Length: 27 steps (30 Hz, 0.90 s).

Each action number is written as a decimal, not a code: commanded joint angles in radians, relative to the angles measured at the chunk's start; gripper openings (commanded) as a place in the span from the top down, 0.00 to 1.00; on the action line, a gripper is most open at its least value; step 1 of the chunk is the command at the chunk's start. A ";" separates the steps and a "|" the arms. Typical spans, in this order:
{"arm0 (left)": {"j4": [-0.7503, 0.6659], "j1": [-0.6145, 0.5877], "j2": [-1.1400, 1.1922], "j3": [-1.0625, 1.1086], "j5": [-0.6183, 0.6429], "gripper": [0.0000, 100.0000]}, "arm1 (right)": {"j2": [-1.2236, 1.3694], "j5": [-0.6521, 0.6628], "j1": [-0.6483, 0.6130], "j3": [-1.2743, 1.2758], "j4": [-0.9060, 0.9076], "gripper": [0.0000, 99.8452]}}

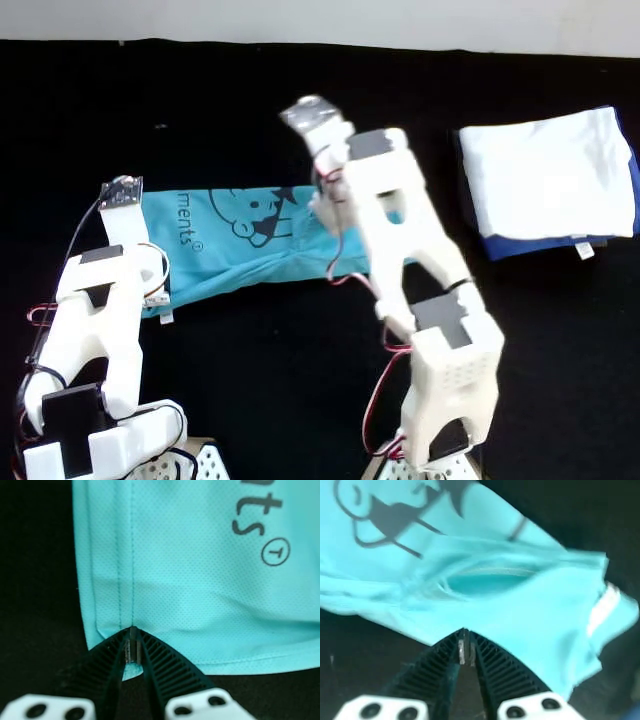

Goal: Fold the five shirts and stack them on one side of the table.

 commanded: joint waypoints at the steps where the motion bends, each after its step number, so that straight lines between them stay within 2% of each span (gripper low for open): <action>1: 0.000 -0.013 0.010 -0.015 0.008 0.99 | 0.053 -0.009 -0.019 -0.044 -0.085 0.99; 7: 0.000 -0.013 0.010 -0.015 0.008 0.99 | 0.090 -0.011 -0.031 -0.042 -0.165 0.99; 16: 0.008 -0.013 0.002 -0.019 0.009 0.99 | -0.134 -0.011 -0.015 -0.079 0.130 0.99; 18: 0.072 -0.012 -0.045 -0.036 0.009 0.99 | -0.197 -0.008 -0.005 -0.077 0.174 0.99; 24: 0.394 -0.013 -0.289 -0.174 0.078 0.98 | -0.344 -0.002 0.021 -0.077 0.268 0.99; 27: 0.491 -0.021 -0.331 -0.232 0.078 0.89 | -0.392 -0.002 0.025 -0.077 0.326 0.99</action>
